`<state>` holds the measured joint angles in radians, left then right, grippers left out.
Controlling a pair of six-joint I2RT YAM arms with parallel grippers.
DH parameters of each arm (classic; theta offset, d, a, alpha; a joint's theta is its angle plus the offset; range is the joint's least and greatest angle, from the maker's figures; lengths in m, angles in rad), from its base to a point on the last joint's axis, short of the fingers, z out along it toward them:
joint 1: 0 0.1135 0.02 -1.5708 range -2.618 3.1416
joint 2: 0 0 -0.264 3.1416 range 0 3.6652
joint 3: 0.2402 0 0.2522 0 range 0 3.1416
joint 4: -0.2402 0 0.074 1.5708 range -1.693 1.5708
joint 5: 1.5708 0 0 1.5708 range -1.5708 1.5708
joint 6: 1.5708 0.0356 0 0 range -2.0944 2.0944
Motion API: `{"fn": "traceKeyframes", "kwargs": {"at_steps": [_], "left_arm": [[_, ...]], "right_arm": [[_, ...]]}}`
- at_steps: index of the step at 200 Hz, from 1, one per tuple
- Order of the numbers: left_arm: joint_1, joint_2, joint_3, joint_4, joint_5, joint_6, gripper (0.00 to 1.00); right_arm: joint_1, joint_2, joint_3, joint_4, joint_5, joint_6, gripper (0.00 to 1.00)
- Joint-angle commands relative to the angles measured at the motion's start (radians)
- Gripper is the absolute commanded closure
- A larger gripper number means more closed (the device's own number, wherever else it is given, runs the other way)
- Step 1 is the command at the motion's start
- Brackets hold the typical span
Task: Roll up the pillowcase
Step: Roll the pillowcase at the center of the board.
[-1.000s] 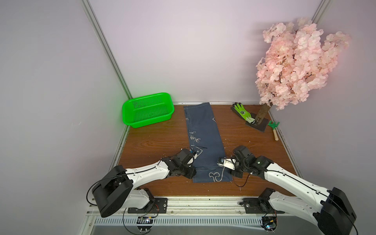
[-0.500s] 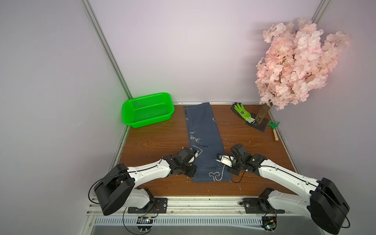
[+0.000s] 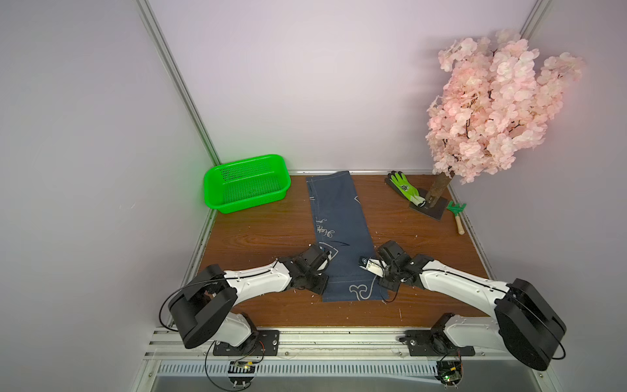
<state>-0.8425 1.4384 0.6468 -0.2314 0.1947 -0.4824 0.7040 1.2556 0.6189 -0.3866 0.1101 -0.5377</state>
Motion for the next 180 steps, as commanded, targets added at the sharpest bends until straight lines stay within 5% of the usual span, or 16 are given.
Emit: {"fn": "traceKeyframes", "kwargs": {"at_steps": [1, 28, 52, 91, 180], "left_arm": [[-0.004, 0.022, 0.018, -0.045, -0.025, 0.019, 0.82], [0.018, 0.047, 0.026, -0.038, 0.007, 0.034, 0.81], [0.036, 0.048, 0.029, -0.036, 0.026, 0.042, 0.8], [0.063, 0.042, 0.018, -0.026, 0.06, 0.047, 0.8], [0.074, 0.041, 0.022, -0.05, 0.068, 0.065, 0.78]], "right_arm": [[0.015, -0.114, 0.067, -0.05, -0.008, -0.058, 0.52], [0.082, -0.214, 0.047, -0.053, -0.075, -0.139, 0.32], [0.204, -0.251, -0.003, -0.008, -0.113, -0.138, 0.25], [0.352, -0.199, -0.061, 0.13, -0.085, -0.105, 0.25], [0.434, 0.027, -0.065, 0.261, -0.006, -0.102, 0.36]]}}
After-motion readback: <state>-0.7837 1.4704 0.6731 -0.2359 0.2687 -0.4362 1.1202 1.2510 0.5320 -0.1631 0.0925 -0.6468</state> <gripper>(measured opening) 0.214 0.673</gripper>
